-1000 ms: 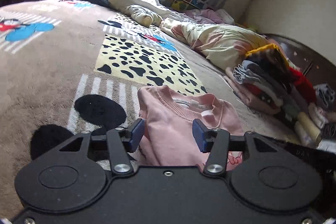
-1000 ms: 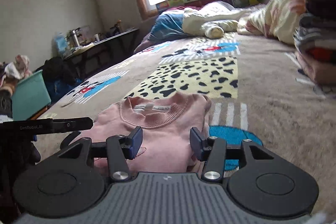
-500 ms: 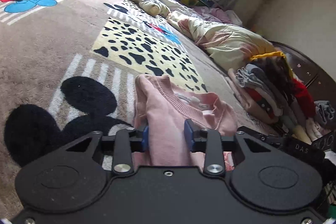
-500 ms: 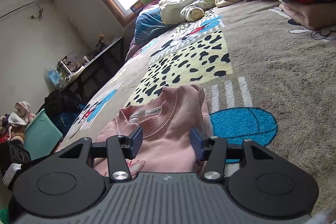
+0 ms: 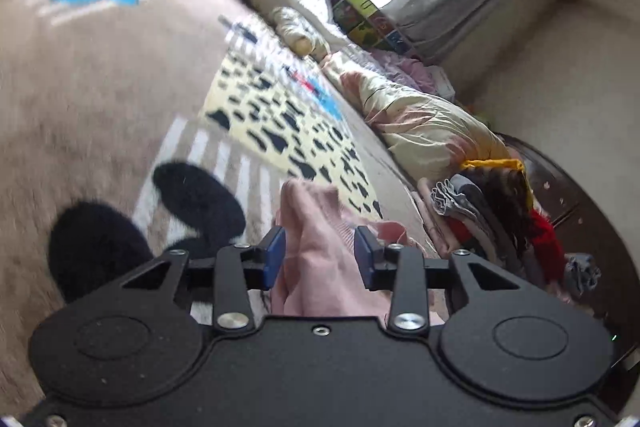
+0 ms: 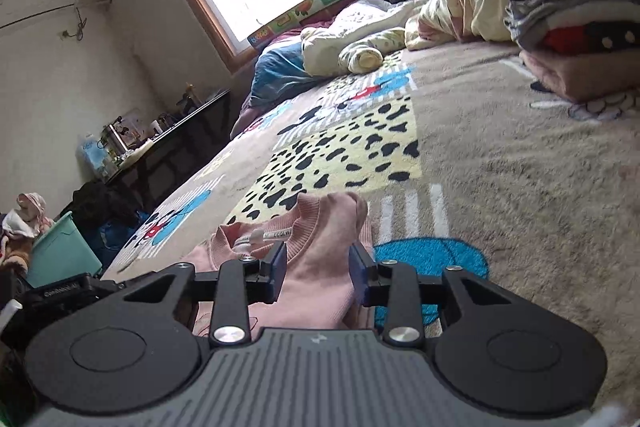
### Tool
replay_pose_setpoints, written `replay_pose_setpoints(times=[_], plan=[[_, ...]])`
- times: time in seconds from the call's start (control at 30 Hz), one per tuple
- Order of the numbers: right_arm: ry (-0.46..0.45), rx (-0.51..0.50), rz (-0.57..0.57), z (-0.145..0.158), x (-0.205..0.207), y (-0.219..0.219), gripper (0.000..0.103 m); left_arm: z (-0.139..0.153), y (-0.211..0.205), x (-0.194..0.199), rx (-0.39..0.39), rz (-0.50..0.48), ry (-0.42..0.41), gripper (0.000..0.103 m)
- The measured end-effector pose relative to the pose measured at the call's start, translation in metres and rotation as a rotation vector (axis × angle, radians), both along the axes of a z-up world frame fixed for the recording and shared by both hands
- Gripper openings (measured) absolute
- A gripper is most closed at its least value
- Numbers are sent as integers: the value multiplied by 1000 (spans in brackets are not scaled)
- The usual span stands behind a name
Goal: Fold clothes
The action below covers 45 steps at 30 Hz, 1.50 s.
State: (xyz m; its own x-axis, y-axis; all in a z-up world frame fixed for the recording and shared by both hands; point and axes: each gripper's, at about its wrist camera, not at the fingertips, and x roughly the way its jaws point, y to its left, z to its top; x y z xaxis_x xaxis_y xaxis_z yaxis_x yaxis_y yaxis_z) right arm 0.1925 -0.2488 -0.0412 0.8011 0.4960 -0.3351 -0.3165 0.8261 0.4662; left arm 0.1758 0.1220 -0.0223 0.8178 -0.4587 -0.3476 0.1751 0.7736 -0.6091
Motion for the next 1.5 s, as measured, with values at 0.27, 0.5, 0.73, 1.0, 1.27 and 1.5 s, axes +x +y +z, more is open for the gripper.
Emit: replay_pose_setpoints(times=[0.27,0.5,0.73,1.0,1.27,1.5], plan=[[-70,-196,104,17,40,31,38,5,-44,40,284,-147,-138,36],[58,-234,201,-11,79,39,40,-37,-47,54,361,-116,-47,39],[-21,-262,163,-1,57,35,40,-24,-55,46,449,-111,-57,40],[-136,-389,220,-3,-19,46,41,-15,-90,-31,529,-153,-185,42],[-190,-500,236,4,-58,63,40,-17,-98,-47,612,-150,-183,43],[-170,-490,212,1,-75,60,44,-29,-80,-55,525,-118,-97,47]])
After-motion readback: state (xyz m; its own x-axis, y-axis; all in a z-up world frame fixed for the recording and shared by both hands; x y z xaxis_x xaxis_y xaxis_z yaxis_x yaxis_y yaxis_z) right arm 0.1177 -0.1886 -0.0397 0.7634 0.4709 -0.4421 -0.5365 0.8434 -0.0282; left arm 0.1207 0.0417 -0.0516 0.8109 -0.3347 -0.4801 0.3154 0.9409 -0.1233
